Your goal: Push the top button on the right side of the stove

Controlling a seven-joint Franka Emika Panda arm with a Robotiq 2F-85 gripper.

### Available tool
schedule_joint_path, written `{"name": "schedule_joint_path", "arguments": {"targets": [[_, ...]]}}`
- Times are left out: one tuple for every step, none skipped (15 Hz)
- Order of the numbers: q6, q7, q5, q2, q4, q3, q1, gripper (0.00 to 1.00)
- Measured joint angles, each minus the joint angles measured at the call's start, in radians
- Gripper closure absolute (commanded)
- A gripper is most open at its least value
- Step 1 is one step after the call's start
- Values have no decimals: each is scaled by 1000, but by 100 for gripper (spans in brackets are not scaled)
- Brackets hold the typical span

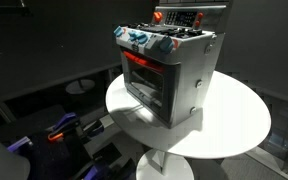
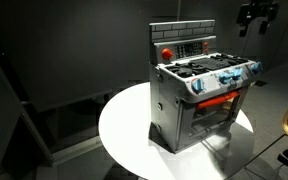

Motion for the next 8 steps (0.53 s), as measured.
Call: {"name": "schedule_joint_path", "arguments": {"targets": [[-10, -16, 0, -25, -24, -1, -2, 0], [-16, -33, 0, -49, -47, -3, -3, 0], [-21, -49, 0, -71, -68, -6, -5, 0], [-24, -67, 0, -90, -87, -8, -7, 0], [-25, -83, 0, -107, -105, -11, -9, 0], [-25, -96, 0, -121, -120, -14, -12, 0], [-25, -112, 0, -134, -131, -18, -14, 0], [-25, -124, 0, -143, -141, -21, -16, 0]]}}
